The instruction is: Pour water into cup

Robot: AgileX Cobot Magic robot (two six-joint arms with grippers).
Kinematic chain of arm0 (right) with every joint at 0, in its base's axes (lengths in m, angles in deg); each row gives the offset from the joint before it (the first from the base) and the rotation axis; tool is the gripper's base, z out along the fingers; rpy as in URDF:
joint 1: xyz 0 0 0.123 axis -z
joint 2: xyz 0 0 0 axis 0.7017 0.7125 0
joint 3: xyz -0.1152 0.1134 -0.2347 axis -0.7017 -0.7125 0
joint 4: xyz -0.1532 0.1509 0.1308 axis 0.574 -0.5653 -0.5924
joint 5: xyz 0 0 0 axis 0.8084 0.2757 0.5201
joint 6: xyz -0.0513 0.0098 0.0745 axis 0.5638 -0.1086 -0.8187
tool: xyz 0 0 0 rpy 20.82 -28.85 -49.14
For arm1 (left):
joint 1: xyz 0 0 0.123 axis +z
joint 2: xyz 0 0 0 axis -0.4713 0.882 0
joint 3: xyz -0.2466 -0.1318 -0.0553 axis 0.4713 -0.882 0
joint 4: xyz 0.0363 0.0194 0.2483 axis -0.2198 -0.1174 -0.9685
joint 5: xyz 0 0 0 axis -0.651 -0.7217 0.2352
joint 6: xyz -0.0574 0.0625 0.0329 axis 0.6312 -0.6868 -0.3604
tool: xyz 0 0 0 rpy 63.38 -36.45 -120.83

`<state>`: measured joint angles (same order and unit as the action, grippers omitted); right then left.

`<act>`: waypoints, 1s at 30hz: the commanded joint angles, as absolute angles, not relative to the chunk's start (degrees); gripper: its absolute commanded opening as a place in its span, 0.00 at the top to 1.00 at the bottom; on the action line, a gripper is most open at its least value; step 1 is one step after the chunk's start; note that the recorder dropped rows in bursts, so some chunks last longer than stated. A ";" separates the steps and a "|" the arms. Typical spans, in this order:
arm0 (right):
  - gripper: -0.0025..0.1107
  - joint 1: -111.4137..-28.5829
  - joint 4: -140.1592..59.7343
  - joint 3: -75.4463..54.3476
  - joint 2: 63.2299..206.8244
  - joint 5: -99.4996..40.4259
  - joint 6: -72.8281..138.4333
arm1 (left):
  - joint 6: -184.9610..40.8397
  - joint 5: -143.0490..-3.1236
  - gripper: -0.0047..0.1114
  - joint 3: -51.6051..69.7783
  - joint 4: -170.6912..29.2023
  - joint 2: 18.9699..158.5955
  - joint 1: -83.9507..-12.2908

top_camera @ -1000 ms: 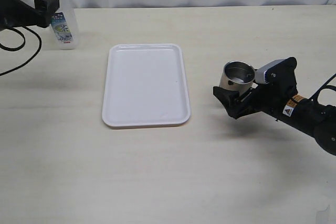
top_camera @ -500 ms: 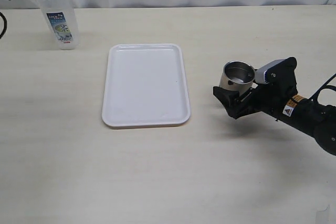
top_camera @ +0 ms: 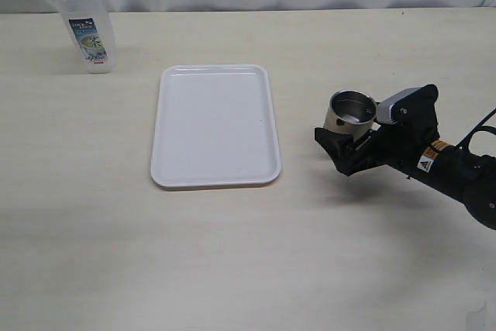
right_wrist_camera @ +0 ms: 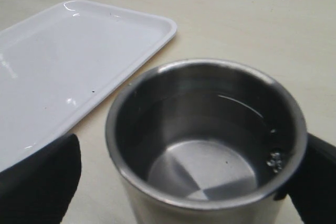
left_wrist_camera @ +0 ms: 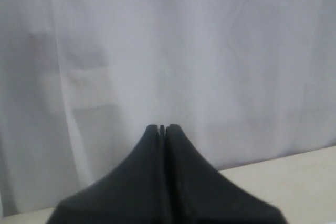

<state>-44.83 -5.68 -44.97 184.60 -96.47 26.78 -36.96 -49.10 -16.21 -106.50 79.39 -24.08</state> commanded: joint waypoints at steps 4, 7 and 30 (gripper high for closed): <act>0.15 -44.68 -5.29 -44.79 184.67 -97.17 26.84 | -24.49 -53.25 0.96 -19.33 -107.76 65.56 -24.99; 0.15 -44.68 -5.29 -44.79 184.67 -97.17 26.84 | -22.66 -60.63 0.96 -20.37 -107.76 60.15 -27.18; 0.15 -44.68 -5.29 -44.79 184.67 -97.16 26.73 | -22.77 -81.43 0.96 -24.59 -107.60 46.96 -37.88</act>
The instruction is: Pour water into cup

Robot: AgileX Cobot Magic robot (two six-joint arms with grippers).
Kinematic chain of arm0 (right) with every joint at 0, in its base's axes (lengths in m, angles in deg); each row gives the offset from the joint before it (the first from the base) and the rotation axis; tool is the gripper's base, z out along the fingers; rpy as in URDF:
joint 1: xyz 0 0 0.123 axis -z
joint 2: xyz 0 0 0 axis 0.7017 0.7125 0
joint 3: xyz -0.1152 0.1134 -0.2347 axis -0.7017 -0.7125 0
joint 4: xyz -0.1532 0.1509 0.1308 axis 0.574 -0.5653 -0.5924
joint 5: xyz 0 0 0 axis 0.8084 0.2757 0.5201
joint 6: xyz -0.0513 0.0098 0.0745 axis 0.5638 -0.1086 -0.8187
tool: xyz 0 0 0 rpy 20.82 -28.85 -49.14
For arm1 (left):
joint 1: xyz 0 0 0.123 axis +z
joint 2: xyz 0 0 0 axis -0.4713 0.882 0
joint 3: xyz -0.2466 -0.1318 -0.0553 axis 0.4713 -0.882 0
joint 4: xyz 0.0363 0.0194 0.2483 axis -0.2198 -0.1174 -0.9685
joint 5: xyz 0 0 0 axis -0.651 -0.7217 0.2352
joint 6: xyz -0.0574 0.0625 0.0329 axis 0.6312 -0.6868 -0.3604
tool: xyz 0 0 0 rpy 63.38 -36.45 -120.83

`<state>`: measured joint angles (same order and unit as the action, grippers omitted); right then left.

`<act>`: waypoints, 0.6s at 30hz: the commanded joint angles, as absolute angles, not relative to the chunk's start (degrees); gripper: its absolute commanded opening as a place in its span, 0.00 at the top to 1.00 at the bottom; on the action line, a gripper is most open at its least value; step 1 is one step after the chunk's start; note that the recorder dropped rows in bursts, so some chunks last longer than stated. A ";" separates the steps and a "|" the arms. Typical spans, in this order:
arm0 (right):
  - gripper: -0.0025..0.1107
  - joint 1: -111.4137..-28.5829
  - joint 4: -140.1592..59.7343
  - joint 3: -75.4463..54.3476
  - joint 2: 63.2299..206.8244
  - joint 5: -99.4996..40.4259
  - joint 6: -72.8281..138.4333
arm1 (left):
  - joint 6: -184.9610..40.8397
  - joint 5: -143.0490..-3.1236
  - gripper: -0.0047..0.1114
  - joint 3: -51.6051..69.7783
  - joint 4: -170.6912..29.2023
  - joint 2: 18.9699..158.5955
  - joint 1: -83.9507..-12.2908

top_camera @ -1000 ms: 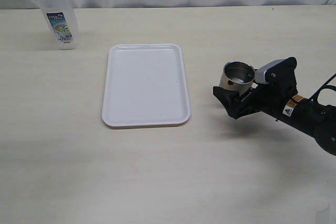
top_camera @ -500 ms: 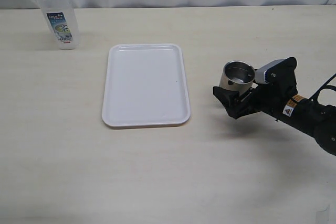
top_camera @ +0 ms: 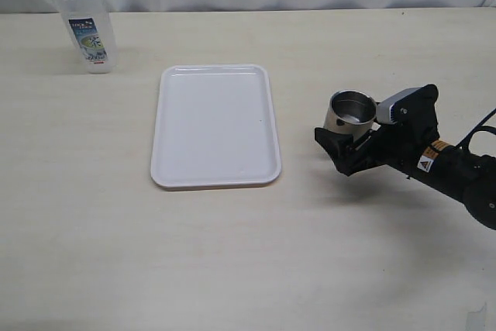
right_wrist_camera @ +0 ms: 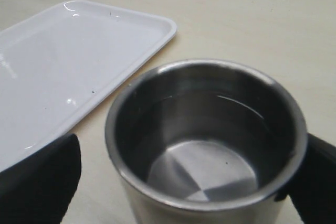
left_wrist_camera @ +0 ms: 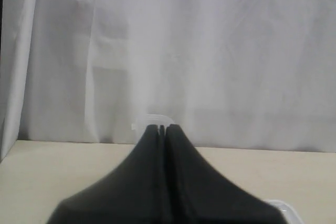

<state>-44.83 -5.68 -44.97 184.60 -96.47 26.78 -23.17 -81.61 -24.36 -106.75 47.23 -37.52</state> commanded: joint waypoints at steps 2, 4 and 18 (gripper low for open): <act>0.15 -44.68 -5.29 -44.79 184.67 -97.16 26.73 | -22.77 -81.43 0.96 -24.80 -107.47 46.96 -37.88; 0.15 -44.68 -5.29 -44.79 184.67 -97.16 26.73 | -24.40 -81.55 0.96 -25.22 -105.66 46.96 -37.88; 0.15 -44.68 -5.29 -44.79 184.67 -97.06 26.74 | -69.70 -74.82 0.96 -37.80 -71.66 35.39 -36.50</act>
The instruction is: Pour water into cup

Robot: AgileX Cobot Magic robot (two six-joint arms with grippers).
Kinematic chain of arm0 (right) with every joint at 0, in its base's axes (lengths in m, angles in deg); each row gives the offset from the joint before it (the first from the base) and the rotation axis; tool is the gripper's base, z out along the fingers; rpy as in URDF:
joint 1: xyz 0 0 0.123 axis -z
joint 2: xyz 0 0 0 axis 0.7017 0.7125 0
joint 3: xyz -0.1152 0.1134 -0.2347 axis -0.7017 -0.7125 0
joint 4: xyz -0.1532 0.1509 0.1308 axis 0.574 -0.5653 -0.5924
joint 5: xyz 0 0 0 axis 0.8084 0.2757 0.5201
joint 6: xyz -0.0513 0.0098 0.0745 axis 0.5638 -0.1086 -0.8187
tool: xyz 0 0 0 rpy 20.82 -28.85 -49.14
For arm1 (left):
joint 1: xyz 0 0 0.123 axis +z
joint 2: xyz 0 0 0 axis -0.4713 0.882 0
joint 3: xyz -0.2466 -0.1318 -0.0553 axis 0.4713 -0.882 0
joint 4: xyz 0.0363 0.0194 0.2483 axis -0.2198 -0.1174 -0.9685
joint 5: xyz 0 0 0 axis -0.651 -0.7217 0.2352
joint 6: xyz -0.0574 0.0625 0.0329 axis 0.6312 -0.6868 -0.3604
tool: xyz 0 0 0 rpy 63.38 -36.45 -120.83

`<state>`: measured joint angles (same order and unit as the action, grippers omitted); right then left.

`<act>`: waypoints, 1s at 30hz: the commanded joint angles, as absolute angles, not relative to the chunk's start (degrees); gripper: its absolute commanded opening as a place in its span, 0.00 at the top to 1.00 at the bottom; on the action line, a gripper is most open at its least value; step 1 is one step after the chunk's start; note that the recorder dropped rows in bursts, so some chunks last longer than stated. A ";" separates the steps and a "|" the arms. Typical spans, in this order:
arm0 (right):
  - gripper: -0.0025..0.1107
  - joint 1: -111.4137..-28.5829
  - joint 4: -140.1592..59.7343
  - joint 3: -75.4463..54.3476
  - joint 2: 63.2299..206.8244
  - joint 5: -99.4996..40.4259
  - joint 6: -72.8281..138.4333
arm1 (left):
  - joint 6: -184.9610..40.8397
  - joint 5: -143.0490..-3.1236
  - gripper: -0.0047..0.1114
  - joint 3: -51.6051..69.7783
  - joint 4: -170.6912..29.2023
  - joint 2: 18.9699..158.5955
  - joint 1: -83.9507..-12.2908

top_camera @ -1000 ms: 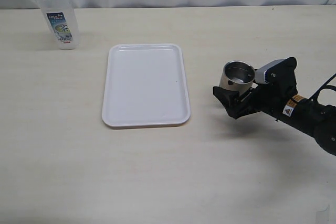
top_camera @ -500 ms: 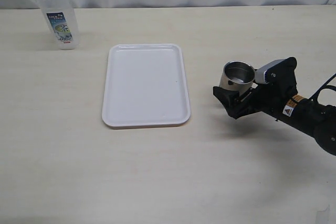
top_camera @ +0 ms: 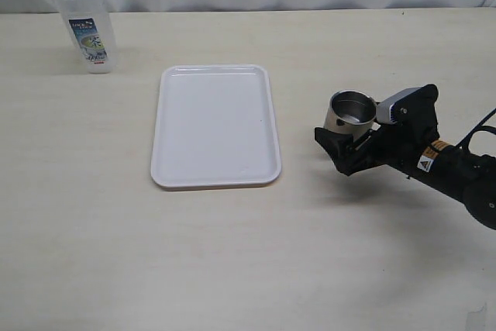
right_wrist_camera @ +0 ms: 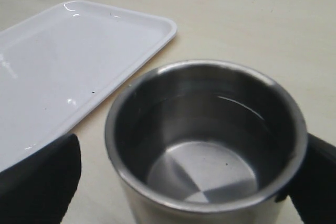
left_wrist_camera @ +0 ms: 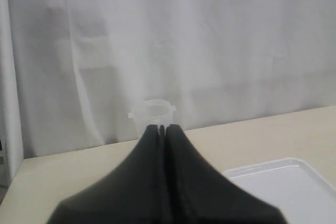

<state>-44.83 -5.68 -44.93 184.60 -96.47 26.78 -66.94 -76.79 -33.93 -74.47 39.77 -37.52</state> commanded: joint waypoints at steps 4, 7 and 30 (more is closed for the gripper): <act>0.15 -44.68 -5.29 -44.79 184.67 -97.06 26.74 | -69.70 -74.82 0.96 -41.67 -69.57 29.97 -33.25; 0.15 -44.68 -5.29 -44.79 184.67 -97.06 26.74 | -69.80 -74.82 0.96 -43.50 -68.06 26.93 -31.61; 0.15 -44.68 -5.29 -44.79 184.67 -97.07 26.84 | -69.80 -77.00 0.96 -51.61 -68.76 18.97 -30.75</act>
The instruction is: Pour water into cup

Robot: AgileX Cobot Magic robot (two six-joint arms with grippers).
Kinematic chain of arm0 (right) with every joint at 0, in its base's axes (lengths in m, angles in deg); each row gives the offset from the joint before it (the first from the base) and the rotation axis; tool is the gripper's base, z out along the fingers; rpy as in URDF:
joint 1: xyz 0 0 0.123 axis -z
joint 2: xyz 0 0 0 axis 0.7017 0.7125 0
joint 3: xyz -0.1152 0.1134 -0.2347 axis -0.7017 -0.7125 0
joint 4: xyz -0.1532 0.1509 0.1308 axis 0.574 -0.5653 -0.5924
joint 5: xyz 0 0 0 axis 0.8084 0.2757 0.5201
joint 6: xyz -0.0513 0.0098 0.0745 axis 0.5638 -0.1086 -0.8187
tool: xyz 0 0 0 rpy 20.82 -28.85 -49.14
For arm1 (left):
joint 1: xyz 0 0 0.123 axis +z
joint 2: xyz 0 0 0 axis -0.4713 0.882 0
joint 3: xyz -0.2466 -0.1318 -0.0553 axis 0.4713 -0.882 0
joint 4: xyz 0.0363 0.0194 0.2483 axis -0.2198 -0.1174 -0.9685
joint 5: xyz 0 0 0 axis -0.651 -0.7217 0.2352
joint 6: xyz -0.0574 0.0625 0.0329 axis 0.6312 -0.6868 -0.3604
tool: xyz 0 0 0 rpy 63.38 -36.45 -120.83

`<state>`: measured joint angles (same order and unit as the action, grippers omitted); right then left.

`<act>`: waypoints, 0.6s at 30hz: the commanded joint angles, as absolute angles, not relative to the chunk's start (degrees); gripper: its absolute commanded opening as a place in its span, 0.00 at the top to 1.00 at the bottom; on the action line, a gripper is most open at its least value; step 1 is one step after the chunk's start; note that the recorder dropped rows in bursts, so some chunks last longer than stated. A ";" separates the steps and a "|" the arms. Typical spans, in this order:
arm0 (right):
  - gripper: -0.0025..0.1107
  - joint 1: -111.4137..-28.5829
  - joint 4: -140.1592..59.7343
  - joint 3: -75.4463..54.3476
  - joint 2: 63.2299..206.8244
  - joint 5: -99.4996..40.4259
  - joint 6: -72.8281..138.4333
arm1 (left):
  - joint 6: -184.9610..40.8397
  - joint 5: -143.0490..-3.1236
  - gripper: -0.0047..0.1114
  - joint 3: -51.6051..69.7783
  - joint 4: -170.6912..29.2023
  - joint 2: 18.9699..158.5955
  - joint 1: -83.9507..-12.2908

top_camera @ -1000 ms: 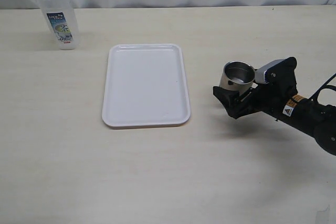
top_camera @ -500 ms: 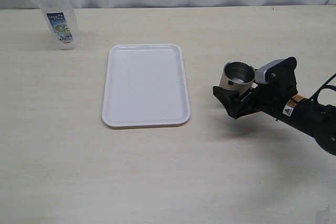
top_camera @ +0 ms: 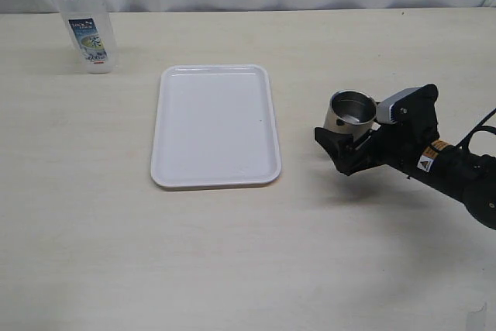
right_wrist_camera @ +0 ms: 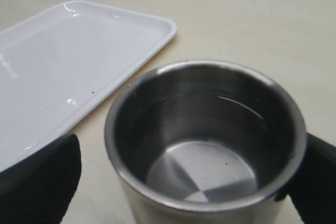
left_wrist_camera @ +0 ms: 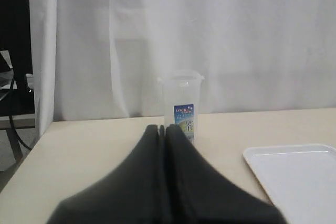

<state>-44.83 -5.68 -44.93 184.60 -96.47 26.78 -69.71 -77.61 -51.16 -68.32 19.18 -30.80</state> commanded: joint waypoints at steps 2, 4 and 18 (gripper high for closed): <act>0.15 -44.68 -5.29 -44.79 184.67 -97.07 26.84 | -69.80 -79.84 0.96 -51.61 -69.21 18.97 -30.75; 0.15 -44.68 -5.29 -44.79 184.67 -97.07 26.84 | -69.80 -80.62 0.96 -51.61 -69.21 18.97 -30.75; 0.15 -44.68 -5.29 -44.79 184.67 -97.07 26.84 | -69.80 -90.80 0.96 -51.61 -73.20 18.97 -30.75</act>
<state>-44.83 -5.68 -44.93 184.60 -96.47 26.78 -69.71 -91.03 -51.41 -73.18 19.18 -30.80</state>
